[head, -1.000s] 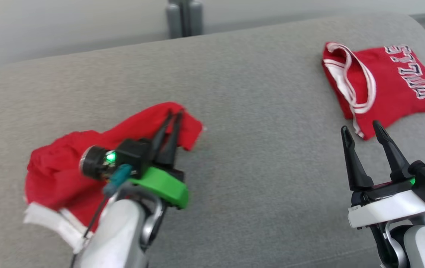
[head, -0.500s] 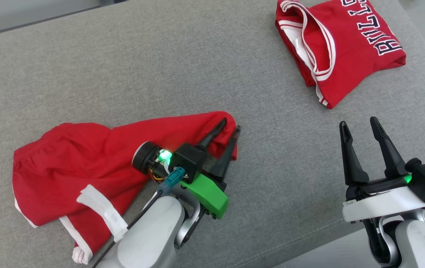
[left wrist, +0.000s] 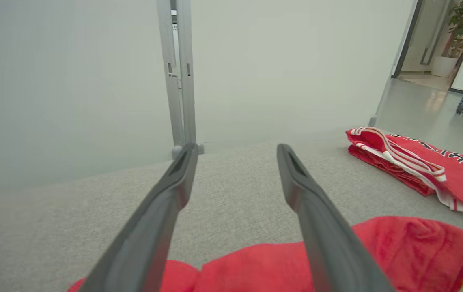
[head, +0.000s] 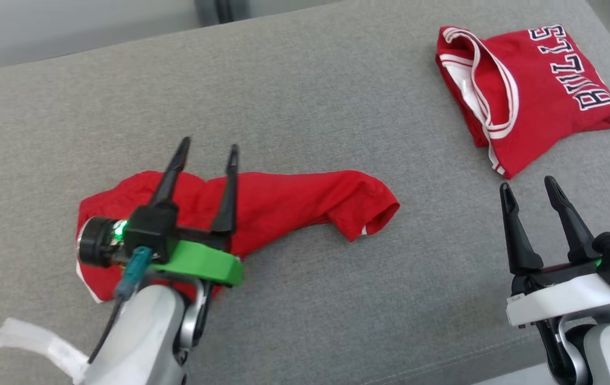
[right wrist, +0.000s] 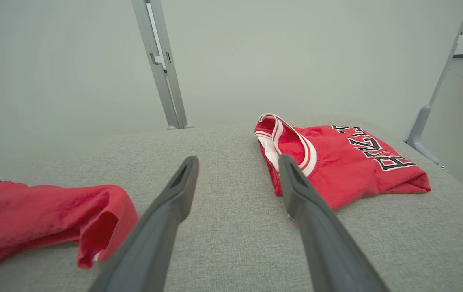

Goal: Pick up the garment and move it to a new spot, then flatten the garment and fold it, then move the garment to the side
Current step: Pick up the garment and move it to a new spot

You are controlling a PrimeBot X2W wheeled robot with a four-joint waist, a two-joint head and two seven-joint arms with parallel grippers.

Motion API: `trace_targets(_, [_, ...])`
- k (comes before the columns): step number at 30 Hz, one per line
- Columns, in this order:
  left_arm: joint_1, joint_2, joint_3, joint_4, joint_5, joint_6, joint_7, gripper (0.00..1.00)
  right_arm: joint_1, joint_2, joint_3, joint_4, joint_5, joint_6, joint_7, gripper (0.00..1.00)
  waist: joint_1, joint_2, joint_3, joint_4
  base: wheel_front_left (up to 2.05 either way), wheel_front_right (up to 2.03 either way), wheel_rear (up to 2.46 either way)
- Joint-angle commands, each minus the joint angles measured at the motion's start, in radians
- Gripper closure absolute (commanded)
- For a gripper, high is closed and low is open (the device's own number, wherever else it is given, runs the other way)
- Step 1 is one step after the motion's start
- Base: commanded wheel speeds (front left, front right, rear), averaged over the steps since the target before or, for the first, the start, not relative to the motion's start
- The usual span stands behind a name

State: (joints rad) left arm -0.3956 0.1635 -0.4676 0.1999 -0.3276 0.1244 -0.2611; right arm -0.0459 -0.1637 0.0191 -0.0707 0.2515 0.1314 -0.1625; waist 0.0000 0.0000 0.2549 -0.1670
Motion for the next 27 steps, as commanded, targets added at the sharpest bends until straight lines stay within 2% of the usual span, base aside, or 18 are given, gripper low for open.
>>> trace_targets(1, [0.037, 0.021, 0.026, -0.009, -0.013, 0.012, -0.004, 0.0, 0.016, -0.004, -0.002, -0.005, -0.002, -0.002, 0.006, 0.0, 0.0, 0.0, -0.073, 0.086, 0.0, 0.0, 0.0])
trace_targets(7, [0.148, 0.089, 0.144, -0.041, -0.064, 0.019, -0.004, 0.0, 0.049, -0.002, -0.008, -0.011, -0.006, -0.002, 0.029, 0.0, 0.0, 0.0, -0.114, 0.144, 0.0, 0.0, 0.0])
trace_targets(12, [0.235, 0.134, 0.208, -0.059, -0.073, 0.027, -0.004, 0.0, 0.074, 0.003, -0.007, -0.011, -0.009, -0.002, 0.042, 0.0, 0.0, 0.0, -0.152, 0.166, 0.0, 0.0, 0.0])
trace_targets(18, [0.314, 0.163, 0.202, -0.076, -0.053, 0.03, -0.004, 0.0, 0.108, -0.001, -0.007, -0.004, -0.009, -0.002, 0.057, 0.0, 0.0, 0.0, -0.194, 0.164, 0.0, 0.0, 0.0])
trace_targets(27, [0.383, 0.171, 0.18, -0.078, -0.049, 0.032, -0.004, 0.0, 0.169, 0.009, -0.008, -0.016, -0.015, -0.002, 0.084, 0.0, 0.0, 0.0, -0.246, 0.149, 0.0, 0.0, 0.0])
